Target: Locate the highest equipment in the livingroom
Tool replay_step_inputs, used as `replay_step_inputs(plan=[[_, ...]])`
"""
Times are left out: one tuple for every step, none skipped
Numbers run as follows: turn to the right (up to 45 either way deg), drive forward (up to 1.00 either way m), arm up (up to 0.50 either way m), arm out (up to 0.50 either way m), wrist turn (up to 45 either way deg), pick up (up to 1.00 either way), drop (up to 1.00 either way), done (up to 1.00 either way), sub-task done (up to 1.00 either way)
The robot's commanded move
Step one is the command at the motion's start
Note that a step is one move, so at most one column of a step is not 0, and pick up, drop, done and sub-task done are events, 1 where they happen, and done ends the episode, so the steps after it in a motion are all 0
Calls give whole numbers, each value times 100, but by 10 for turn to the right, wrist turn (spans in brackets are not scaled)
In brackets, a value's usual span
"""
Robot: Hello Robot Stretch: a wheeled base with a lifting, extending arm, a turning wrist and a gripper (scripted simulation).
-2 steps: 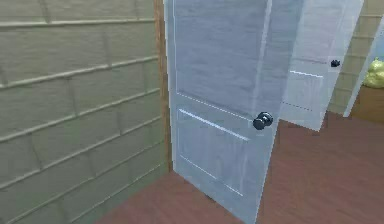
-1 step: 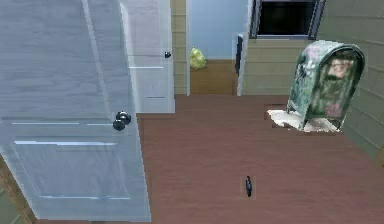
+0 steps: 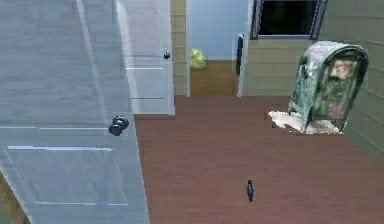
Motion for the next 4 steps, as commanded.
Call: replay_step_inputs(plan=[[-450,0,0,0,0,0,0,0,0],[-270,0,0,0,0,0,0,0,0],[0,15,0,0,0,0,0,0,0],[-450,0,0,0,0,0,0,0,0]])
